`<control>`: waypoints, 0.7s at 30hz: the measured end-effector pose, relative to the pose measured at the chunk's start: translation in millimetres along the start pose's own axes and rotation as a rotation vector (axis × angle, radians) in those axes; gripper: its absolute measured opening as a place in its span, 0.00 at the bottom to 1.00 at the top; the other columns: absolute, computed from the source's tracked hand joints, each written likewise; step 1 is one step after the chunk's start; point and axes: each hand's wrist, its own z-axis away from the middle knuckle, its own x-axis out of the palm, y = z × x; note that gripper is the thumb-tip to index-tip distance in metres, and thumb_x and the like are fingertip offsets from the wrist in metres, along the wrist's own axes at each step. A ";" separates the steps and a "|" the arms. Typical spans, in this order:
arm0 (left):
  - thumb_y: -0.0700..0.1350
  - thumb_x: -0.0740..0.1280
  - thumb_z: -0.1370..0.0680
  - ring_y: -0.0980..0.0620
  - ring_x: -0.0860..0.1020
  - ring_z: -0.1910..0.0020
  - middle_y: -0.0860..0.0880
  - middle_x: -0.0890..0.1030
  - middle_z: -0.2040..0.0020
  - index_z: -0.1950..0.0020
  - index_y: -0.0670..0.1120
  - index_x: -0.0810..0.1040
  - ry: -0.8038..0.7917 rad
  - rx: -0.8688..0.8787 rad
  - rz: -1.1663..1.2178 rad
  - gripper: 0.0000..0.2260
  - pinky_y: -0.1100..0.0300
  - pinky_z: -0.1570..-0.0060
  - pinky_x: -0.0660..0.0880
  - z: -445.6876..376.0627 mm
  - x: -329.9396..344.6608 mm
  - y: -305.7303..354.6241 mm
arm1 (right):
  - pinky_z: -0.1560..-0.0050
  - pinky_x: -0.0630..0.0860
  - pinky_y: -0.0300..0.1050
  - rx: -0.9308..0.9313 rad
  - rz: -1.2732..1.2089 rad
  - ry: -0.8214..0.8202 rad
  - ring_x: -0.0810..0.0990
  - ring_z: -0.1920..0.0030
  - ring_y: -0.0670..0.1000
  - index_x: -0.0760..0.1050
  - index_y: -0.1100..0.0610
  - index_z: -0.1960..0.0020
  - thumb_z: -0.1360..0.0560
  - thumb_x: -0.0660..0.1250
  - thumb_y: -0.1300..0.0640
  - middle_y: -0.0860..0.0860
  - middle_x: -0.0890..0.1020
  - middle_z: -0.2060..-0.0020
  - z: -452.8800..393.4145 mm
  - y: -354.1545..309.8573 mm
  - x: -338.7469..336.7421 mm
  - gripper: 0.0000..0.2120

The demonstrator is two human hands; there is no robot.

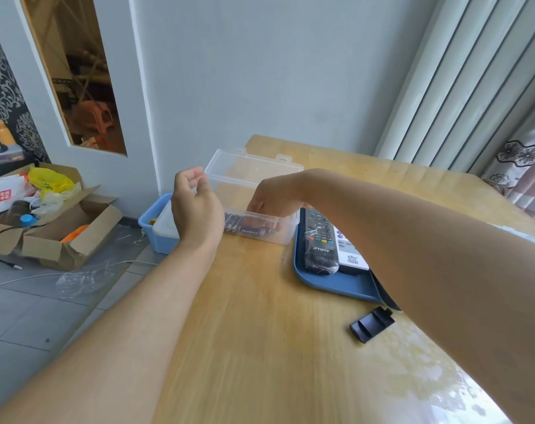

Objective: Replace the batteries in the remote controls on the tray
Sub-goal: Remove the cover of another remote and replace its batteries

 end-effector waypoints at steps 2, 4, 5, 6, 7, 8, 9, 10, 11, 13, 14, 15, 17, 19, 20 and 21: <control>0.44 0.59 0.15 0.56 0.74 0.46 0.55 0.77 0.42 0.35 0.48 0.75 -0.004 -0.002 -0.001 0.10 0.73 0.58 0.66 -0.3 0.1 -0.5 | 0.60 0.74 0.34 0.003 -0.030 -0.009 0.83 0.47 0.49 0.81 0.49 0.36 0.20 0.67 0.53 0.48 0.85 0.47 -2.8 1.4 0.5 0.13; 0.44 0.59 0.15 0.56 0.74 0.45 0.56 0.76 0.42 0.35 0.48 0.75 -0.010 -0.001 -0.003 0.10 0.70 0.55 0.67 0.0 -0.3 -0.5 | 0.59 0.75 0.34 0.002 -0.048 -0.018 0.83 0.50 0.47 0.80 0.49 0.35 0.21 0.69 0.52 0.47 0.85 0.46 -4.4 2.1 0.2 0.15; 0.43 0.59 0.15 0.56 0.74 0.45 0.55 0.76 0.42 0.35 0.48 0.75 -0.012 0.000 -0.001 0.10 0.68 0.52 0.67 0.2 -0.3 -0.5 | 0.60 0.76 0.34 0.000 -0.052 -0.022 0.84 0.54 0.45 0.80 0.50 0.35 0.21 0.69 0.52 0.48 0.85 0.47 -4.3 2.5 -0.2 0.15; 0.43 0.59 0.15 0.56 0.74 0.45 0.55 0.77 0.42 0.35 0.48 0.75 -0.015 -0.001 0.001 0.10 0.65 0.50 0.67 0.2 -0.4 -0.4 | 0.63 0.76 0.33 0.000 -0.052 -0.024 0.83 0.59 0.42 0.80 0.50 0.34 0.20 0.69 0.53 0.48 0.85 0.48 -4.3 3.0 -0.8 0.15; 0.43 0.58 0.15 0.56 0.74 0.45 0.56 0.76 0.42 0.35 0.48 0.75 -0.018 -0.003 0.003 0.10 0.64 0.48 0.67 0.4 -0.4 -0.2 | 0.68 0.75 0.31 0.002 -0.051 -0.024 0.82 0.65 0.39 0.80 0.51 0.35 0.20 0.68 0.54 0.48 0.85 0.48 -4.6 3.4 -1.3 0.14; 0.42 0.58 0.15 0.57 0.74 0.45 0.56 0.76 0.42 0.35 0.48 0.75 -0.020 -0.006 0.004 0.10 0.64 0.48 0.67 0.5 -0.5 0.0 | 0.70 0.74 0.30 0.004 -0.055 -0.024 0.81 0.69 0.38 0.80 0.51 0.35 0.19 0.67 0.55 0.49 0.85 0.47 -4.7 4.0 -1.7 0.14; 0.42 0.58 0.15 0.56 0.74 0.44 0.56 0.76 0.42 0.35 0.48 0.75 -0.021 -0.006 0.007 0.11 0.64 0.48 0.67 0.5 -0.2 0.1 | 0.69 0.75 0.30 0.000 -0.063 -0.024 0.81 0.71 0.37 0.80 0.51 0.34 0.19 0.66 0.56 0.49 0.85 0.45 -5.3 4.7 -1.9 0.14; 0.42 0.58 0.15 0.56 0.74 0.44 0.56 0.76 0.42 0.35 0.48 0.75 -0.021 -0.003 0.007 0.11 0.65 0.48 0.68 0.1 -0.1 -0.1 | 0.65 0.77 0.32 -0.007 -0.071 -0.025 0.81 0.70 0.38 0.80 0.51 0.34 0.19 0.66 0.57 0.50 0.84 0.43 -6.1 5.8 -2.0 0.14; 0.42 0.58 0.15 0.56 0.74 0.45 0.56 0.76 0.43 0.35 0.48 0.75 -0.020 -0.001 0.004 0.11 0.66 0.50 0.68 -0.1 -0.2 -0.7 | 0.62 0.78 0.34 -0.015 -0.075 -0.029 0.81 0.70 0.38 0.80 0.51 0.35 0.19 0.66 0.58 0.50 0.84 0.43 -7.3 6.4 -1.9 0.14; 0.42 0.58 0.15 0.57 0.74 0.46 0.55 0.77 0.43 0.35 0.48 0.75 -0.021 0.002 -0.004 0.11 0.70 0.55 0.67 -0.5 0.2 -1.3 | 0.60 0.78 0.35 -0.021 -0.068 -0.036 0.81 0.72 0.37 0.80 0.51 0.35 0.19 0.66 0.57 0.51 0.84 0.43 -7.9 6.7 -1.9 0.14; 0.43 0.59 0.15 0.57 0.74 0.46 0.55 0.77 0.42 0.35 0.48 0.75 -0.021 0.001 -0.002 0.11 0.71 0.56 0.67 -0.8 0.2 -1.4 | 0.61 0.77 0.34 -0.022 -0.061 -0.035 0.81 0.73 0.37 0.80 0.51 0.34 0.19 0.66 0.56 0.51 0.84 0.44 -7.8 6.4 -1.8 0.14; 0.43 0.59 0.15 0.57 0.74 0.46 0.55 0.77 0.42 0.35 0.48 0.75 -0.020 -0.001 0.004 0.11 0.70 0.56 0.67 -1.1 0.3 -1.2 | 0.63 0.77 0.33 -0.023 -0.057 -0.033 0.80 0.74 0.36 0.79 0.50 0.34 0.19 0.66 0.55 0.50 0.84 0.44 -7.8 5.8 -1.8 0.14; 0.43 0.58 0.15 0.56 0.74 0.46 0.55 0.77 0.42 0.35 0.48 0.75 -0.018 -0.007 0.017 0.11 0.67 0.52 0.68 -1.1 0.2 -0.8 | 0.63 0.78 0.33 -0.023 -0.070 -0.034 0.80 0.74 0.36 0.79 0.51 0.34 0.19 0.66 0.54 0.50 0.84 0.45 -8.6 5.5 -1.7 0.14; 0.42 0.57 0.15 0.56 0.74 0.46 0.55 0.77 0.41 0.35 0.48 0.75 -0.011 -0.021 0.029 0.11 0.68 0.52 0.68 -1.1 0.4 -0.4 | 0.60 0.79 0.35 -0.015 -0.075 -0.039 0.80 0.74 0.36 0.80 0.52 0.35 0.19 0.66 0.54 0.49 0.85 0.48 -9.3 5.5 -1.8 0.14; 0.42 0.57 0.15 0.56 0.74 0.46 0.55 0.78 0.41 0.36 0.49 0.75 -0.005 -0.032 0.041 0.11 0.71 0.56 0.68 -1.3 0.4 -0.3 | 0.60 0.78 0.35 -0.008 -0.069 -0.041 0.80 0.74 0.36 0.80 0.52 0.35 0.19 0.66 0.54 0.48 0.85 0.52 -9.2 5.3 -1.7 0.14; 0.42 0.56 0.15 0.56 0.74 0.45 0.55 0.78 0.41 0.36 0.49 0.75 0.003 -0.043 0.058 0.11 0.76 0.59 0.67 -1.4 0.3 0.1 | 0.61 0.77 0.35 -0.003 -0.065 -0.040 0.80 0.73 0.37 0.80 0.53 0.35 0.19 0.66 0.54 0.47 0.84 0.54 -9.0 5.0 -1.7 0.13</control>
